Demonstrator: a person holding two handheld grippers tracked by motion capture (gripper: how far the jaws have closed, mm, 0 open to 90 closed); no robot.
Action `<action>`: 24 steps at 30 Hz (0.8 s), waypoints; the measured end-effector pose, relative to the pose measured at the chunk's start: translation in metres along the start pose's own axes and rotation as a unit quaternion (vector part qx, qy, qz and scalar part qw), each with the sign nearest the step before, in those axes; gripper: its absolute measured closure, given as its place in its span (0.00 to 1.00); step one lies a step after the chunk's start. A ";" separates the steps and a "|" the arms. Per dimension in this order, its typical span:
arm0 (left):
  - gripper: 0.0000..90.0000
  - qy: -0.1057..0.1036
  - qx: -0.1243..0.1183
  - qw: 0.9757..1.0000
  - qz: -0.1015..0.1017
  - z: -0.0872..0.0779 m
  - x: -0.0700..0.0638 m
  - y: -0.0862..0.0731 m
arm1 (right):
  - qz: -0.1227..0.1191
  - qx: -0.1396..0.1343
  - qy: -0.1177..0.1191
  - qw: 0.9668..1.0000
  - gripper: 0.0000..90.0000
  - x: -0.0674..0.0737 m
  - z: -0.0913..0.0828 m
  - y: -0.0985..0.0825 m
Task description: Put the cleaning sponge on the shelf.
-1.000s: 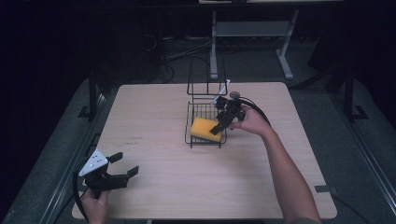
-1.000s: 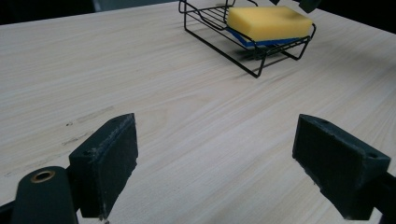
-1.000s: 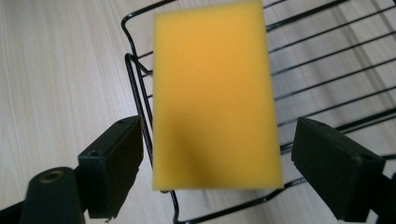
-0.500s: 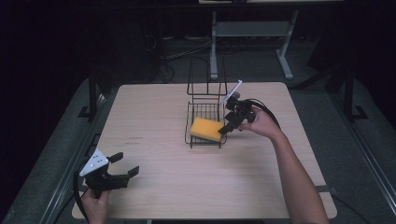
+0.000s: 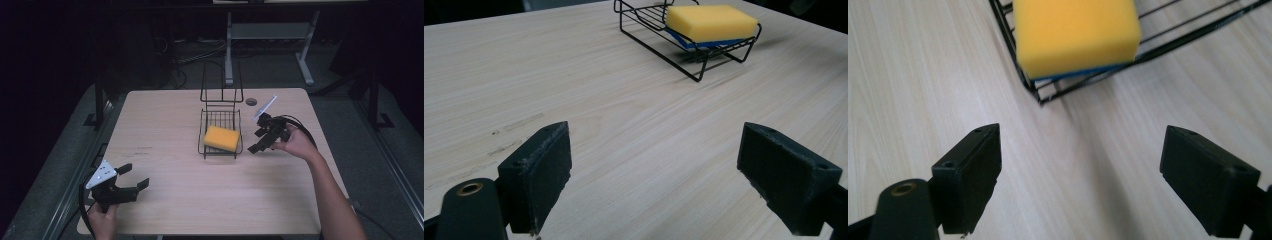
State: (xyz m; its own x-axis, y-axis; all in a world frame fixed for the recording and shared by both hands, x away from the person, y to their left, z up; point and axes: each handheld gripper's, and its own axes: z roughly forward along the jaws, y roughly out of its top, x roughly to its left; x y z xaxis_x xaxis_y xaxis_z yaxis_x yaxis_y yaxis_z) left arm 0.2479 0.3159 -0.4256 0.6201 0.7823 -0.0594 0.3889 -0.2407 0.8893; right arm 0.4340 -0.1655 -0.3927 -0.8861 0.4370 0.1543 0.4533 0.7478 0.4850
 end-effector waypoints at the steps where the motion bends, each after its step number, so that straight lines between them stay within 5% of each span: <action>1: 0.15 0.000 0.000 1.000 0.000 0.000 0.000 0.000 | 0.000 0.000 0.000 1.000 0.18 0.000 0.000 0.000; 24: 0.15 -0.001 0.003 1.000 0.002 0.000 -0.001 0.000 | 0.014 -0.001 -0.019 1.000 0.18 0.023 -0.017 -0.069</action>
State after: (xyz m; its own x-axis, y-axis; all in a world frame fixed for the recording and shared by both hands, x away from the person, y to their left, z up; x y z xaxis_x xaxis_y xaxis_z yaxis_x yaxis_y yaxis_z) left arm 0.2474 0.3147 -0.4258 0.6228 0.7803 -0.0564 0.3902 -0.2473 0.8869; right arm 0.3812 -0.2154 -0.4082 -0.8691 0.4758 0.1353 0.4773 0.7347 0.4821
